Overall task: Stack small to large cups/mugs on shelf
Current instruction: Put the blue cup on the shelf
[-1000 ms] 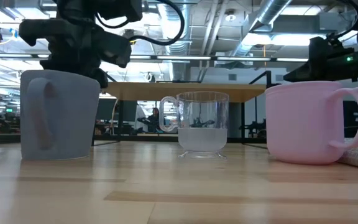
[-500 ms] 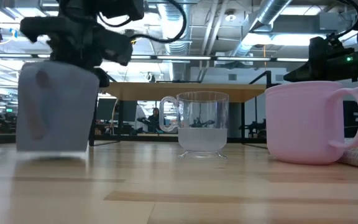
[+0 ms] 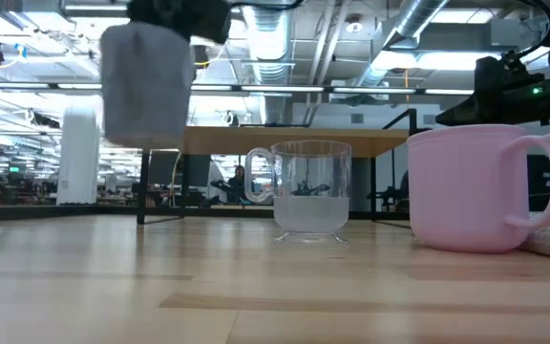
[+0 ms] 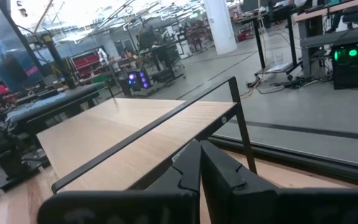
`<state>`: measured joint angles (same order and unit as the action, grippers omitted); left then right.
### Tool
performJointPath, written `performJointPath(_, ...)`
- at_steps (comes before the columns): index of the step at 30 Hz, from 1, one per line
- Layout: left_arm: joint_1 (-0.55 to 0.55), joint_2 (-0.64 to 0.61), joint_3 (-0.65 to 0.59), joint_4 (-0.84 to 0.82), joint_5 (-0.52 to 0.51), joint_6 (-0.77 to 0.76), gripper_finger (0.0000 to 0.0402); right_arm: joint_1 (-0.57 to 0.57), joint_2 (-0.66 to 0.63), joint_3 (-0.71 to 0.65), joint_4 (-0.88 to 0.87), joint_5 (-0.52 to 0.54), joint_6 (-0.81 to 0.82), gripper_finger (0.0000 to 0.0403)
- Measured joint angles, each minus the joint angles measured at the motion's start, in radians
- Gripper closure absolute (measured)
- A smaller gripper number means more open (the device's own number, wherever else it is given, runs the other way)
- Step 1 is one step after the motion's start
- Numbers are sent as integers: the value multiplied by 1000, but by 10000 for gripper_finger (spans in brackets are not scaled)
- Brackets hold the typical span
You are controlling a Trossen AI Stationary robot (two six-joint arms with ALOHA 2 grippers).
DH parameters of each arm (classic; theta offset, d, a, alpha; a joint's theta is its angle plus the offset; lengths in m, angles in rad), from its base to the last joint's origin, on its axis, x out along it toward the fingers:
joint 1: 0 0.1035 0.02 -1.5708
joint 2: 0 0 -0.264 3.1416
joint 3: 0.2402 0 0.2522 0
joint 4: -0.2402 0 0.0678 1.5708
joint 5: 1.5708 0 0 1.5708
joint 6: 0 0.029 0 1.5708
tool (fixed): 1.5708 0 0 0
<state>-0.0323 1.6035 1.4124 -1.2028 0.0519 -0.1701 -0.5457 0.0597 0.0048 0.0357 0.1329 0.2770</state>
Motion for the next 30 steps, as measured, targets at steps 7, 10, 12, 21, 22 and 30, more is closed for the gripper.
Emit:
performJointPath(7, 115, 0, 263, -152, -74, 126, 397, 0, 0, 0, 0, 0, 0, 370)
performJointPath(10, 170, -1, 368, -186, -103, 150, 397, 0, 0, 0, -1, 0, 0, 370)
performJointPath(12, 208, -2, 422, -205, -134, 151, 397, 0, 0, 0, 0, 0, 0, 370)
performJointPath(21, 383, 1, 491, -190, -183, 177, 397, 0, 0, 0, -1, 0, 0, 370)
performJointPath(22, 402, 2, 492, -180, -181, 181, 397, 0, 0, 0, 0, 0, 0, 370)
performJointPath(30, 522, 57, 519, -181, -139, 258, 398, 0, 0, 0, 0, 0, 2, 370)
